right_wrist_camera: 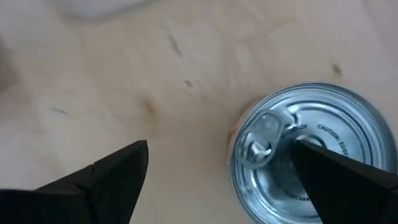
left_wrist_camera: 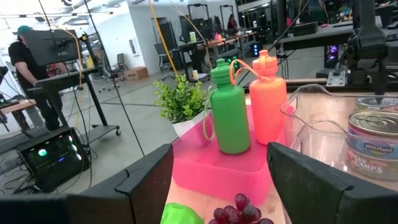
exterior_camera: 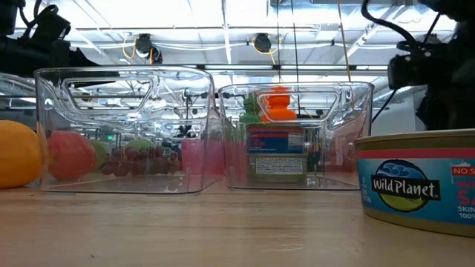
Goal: Pick & Place Food Item
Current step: Put the green tuna can into the right transparent bin
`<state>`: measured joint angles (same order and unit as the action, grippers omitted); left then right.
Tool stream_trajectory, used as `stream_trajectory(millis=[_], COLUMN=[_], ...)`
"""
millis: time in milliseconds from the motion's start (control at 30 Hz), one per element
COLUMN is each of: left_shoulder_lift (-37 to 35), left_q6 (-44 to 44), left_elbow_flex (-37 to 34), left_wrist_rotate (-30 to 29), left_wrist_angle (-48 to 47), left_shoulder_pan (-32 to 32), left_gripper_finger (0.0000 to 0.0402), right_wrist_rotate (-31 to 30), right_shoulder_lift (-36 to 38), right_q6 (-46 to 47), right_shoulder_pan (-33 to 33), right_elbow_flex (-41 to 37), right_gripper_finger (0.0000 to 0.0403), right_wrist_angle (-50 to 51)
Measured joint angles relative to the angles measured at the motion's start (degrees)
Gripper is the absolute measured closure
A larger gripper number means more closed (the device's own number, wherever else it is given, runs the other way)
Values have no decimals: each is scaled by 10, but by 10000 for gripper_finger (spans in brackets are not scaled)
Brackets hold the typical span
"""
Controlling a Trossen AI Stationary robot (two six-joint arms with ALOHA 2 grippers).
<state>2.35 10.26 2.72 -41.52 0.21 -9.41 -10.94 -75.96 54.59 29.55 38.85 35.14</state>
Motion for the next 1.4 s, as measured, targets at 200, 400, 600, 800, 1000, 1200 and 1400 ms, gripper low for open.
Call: stream_trajectory(millis=[200, 400, 600, 800, 1000, 1200, 1400], left_shoulder_lift=[0, 0, 0, 0, 0, 0, 0], left_q6=[0, 0, 0, 0, 0, 0, 0], left_elbow_flex=[0, 0, 0, 0, 0, 0, 0], left_wrist_rotate=[0, 0, 0, 0, 0, 0, 0], left_wrist_angle=[0, 0, 0, 0, 0, 0, 0], left_shoulder_pan=[0, 0, 0, 0, 0, 0, 0], left_gripper_finger=[128, 128, 128, 128, 128, 128, 128], right_wrist_rotate=[31, -35, -111, -160, -192, -221, -262], right_shoulder_lift=[-3, -2, -4, -7, -34, -71, -108], right_q6=[-3, 0, -26, -31, -13, 13, 37], right_shoulder_pan=[3, 6, 6, 6, 6, 6, 6], right_elbow_flex=[-31, -82, -103, -104, -104, -102, -101], right_gripper_finger=[23, 23, 27, 72, 164, 257, 325], right_wrist_angle=[-20, -47, -36, -21, -5, -9, -15])
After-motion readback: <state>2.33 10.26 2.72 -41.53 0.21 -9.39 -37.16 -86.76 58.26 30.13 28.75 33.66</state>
